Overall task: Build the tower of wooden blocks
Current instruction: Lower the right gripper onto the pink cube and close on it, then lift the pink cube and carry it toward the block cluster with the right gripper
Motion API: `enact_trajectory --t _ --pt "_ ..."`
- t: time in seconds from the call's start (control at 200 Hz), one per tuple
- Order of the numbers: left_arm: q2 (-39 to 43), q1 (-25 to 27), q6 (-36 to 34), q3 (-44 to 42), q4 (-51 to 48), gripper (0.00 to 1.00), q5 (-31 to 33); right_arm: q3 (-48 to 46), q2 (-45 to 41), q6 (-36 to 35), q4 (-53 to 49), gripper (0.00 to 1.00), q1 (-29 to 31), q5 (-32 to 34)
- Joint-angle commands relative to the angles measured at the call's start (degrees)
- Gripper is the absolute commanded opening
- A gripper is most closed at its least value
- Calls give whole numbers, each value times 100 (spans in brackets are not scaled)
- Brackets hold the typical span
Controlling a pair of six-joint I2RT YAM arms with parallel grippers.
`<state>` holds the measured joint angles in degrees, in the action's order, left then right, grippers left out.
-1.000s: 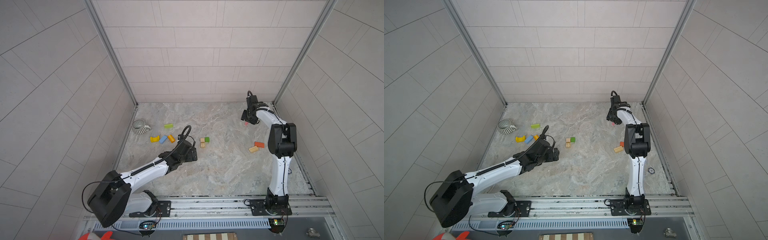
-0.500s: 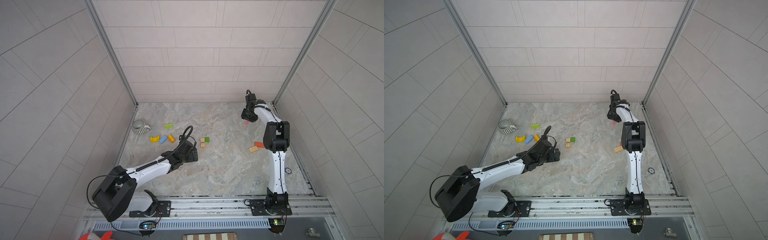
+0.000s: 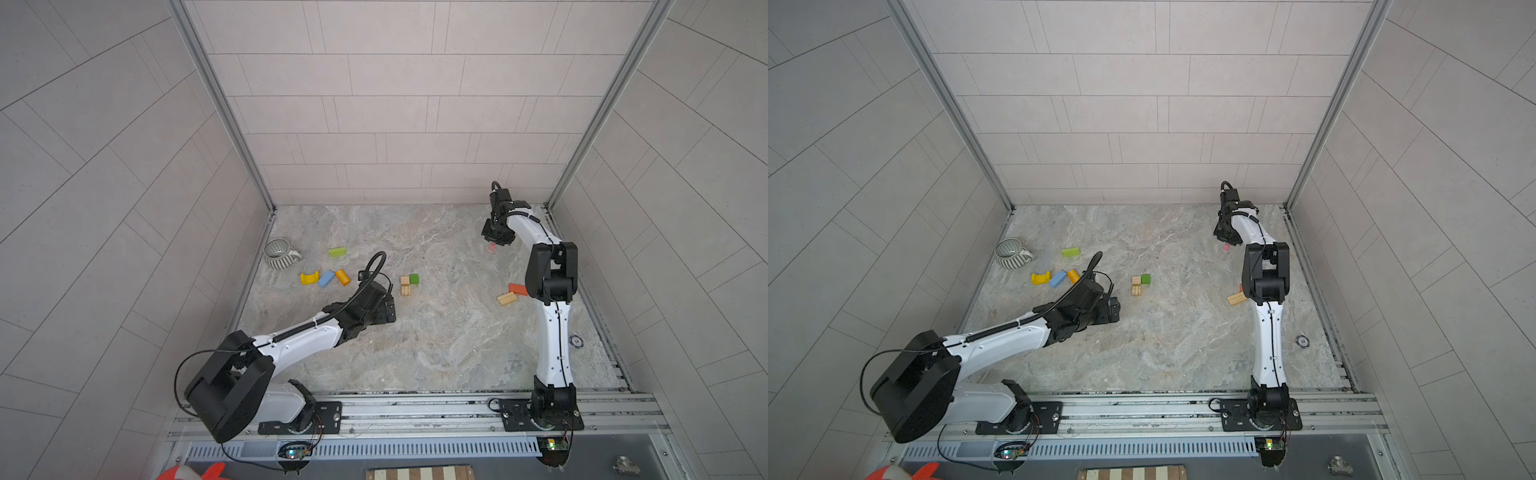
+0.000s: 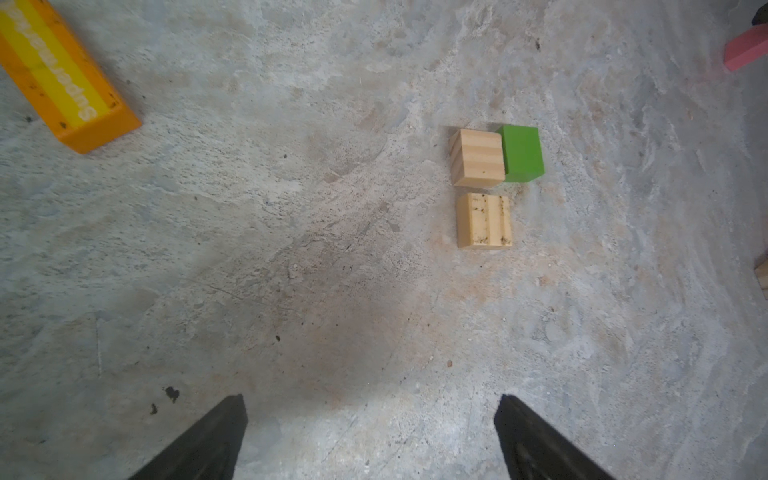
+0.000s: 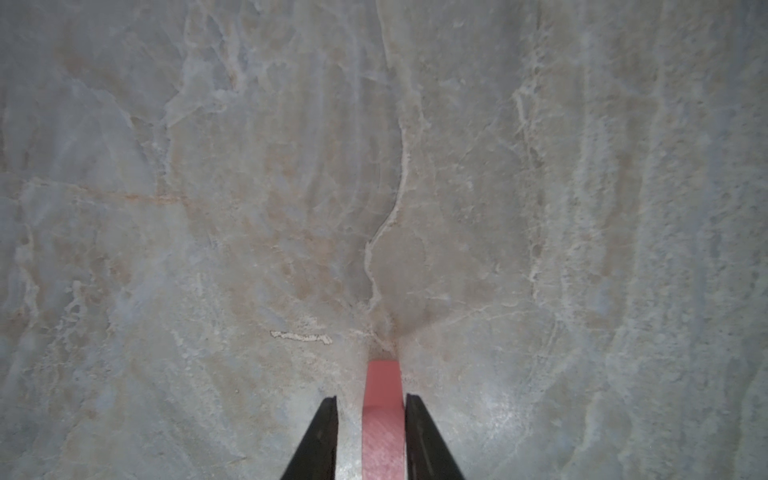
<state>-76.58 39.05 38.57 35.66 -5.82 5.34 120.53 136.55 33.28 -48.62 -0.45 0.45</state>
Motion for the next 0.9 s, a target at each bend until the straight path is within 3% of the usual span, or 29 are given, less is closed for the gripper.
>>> enact_trajectory --t 0.0,0.335,0.555,0.891 --pt "-59 17 15 64 32 100 94 106 78 14 -236 24 -26 52" --pt "139 11 45 -4 -80 100 285 -129 -143 -100 -266 9 -1 43" --pt "226 7 31 -6 -156 100 330 -487 -494 -137 -123 6 105 -112" --pt "1022 -10 121 -347 -313 100 661 -3193 -2258 622 1958 4 414 -1572"
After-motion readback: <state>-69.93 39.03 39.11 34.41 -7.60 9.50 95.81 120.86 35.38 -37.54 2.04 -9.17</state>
